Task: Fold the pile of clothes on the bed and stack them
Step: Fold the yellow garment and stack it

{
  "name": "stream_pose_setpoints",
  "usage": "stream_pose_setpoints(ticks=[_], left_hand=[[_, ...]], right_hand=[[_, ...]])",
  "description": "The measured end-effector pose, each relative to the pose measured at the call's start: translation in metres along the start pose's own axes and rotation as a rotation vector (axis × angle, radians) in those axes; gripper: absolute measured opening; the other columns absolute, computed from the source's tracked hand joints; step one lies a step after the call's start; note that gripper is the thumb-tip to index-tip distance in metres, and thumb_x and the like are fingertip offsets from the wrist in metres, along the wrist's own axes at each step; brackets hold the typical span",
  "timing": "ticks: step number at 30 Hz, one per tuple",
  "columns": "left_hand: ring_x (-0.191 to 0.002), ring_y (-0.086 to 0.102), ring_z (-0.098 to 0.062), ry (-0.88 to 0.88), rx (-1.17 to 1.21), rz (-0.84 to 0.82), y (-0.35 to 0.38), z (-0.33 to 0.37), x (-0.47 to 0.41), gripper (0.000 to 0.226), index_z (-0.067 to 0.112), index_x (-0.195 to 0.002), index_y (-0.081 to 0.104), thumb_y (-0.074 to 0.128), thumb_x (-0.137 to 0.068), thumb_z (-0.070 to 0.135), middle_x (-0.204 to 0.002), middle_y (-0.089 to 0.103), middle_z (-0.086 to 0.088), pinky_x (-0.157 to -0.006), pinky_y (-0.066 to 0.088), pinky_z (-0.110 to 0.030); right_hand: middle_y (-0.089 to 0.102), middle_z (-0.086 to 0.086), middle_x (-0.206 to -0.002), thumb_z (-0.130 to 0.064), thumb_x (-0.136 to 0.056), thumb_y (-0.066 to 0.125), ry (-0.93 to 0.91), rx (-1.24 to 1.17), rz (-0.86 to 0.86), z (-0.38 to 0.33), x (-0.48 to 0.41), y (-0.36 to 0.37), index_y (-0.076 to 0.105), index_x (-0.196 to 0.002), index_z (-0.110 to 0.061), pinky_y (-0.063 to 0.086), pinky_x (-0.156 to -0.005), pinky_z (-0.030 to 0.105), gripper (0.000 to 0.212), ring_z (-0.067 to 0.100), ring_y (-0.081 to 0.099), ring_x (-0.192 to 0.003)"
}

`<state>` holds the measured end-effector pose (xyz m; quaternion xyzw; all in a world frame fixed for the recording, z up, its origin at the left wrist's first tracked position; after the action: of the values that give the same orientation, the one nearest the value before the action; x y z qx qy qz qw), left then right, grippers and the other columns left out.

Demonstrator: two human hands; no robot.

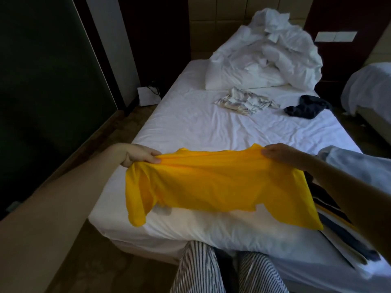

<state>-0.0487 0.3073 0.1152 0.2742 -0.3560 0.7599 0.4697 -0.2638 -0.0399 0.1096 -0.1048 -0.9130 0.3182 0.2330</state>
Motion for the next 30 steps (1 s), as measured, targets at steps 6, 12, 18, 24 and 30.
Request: stream_pose_setpoints(ticks=[6,12,18,24,30], left_hand=[[-0.103,0.055,-0.026,0.105,-0.091,0.306,-0.012,0.019,-0.082,0.035,0.016,-0.132,0.05,0.051,-0.097,0.018,-0.127,0.055,-0.013,-0.088,0.048,-0.035],[-0.097,0.056,-0.023,0.148,-0.119,0.481,-0.038,0.032,-0.172,0.027,0.01,-0.12,0.06,0.052,-0.096,0.019,-0.119,0.06,-0.013,-0.084,0.047,-0.032],[-0.13,0.039,-0.031,-0.003,-0.568,0.55,-0.046,0.029,-0.262,0.064,0.024,-0.148,0.023,0.053,-0.092,0.027,-0.149,0.033,-0.006,-0.104,0.036,-0.041],[-0.138,0.032,-0.019,0.343,-0.805,0.434,0.007,0.065,-0.322,0.069,0.013,-0.141,0.04,0.052,-0.079,0.041,-0.151,0.034,-0.005,-0.109,0.027,-0.026],[-0.144,0.02,-0.025,0.217,-1.048,0.281,0.04,0.083,-0.353,0.101,0.009,-0.15,0.016,0.066,-0.076,0.058,-0.156,0.02,-0.01,-0.116,0.015,-0.04]], right_hand=[[0.06,0.021,-0.118,-0.029,-0.098,0.046,-0.054,0.331,0.157,0.012,-0.085,0.017,0.061,-0.112,-0.003,0.04,-0.084,0.036,0.033,0.033,0.055,-0.109],[0.061,0.019,-0.117,-0.031,-0.099,0.043,-0.034,0.369,0.23,0.038,-0.176,0.027,0.06,-0.113,-0.002,0.041,-0.086,0.038,0.037,0.032,0.054,-0.112],[0.048,0.011,-0.138,-0.035,-0.097,0.04,0.009,0.346,0.423,0.057,-0.231,0.067,0.048,-0.133,-0.013,0.03,-0.102,0.039,0.042,0.03,0.042,-0.127],[0.041,-0.004,-0.046,-0.036,-0.096,0.047,0.129,-0.051,0.12,0.068,-0.173,0.177,0.042,-0.053,-0.016,0.029,-0.052,0.03,0.048,0.015,0.048,-0.055],[0.057,-0.002,-0.037,-0.046,-0.101,0.022,0.574,-0.226,-0.814,0.061,-0.143,0.212,0.062,-0.049,-0.008,0.051,-0.048,0.019,0.075,0.005,0.057,-0.034]])
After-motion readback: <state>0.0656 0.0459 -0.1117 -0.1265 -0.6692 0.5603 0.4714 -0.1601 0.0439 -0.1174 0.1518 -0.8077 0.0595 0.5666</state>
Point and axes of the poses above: each hand's wrist, its own x-axis away from the middle knuckle, its own y-axis out of the palm, z = x × y, the point moved 1 cm from there along -x, towards the middle knuckle
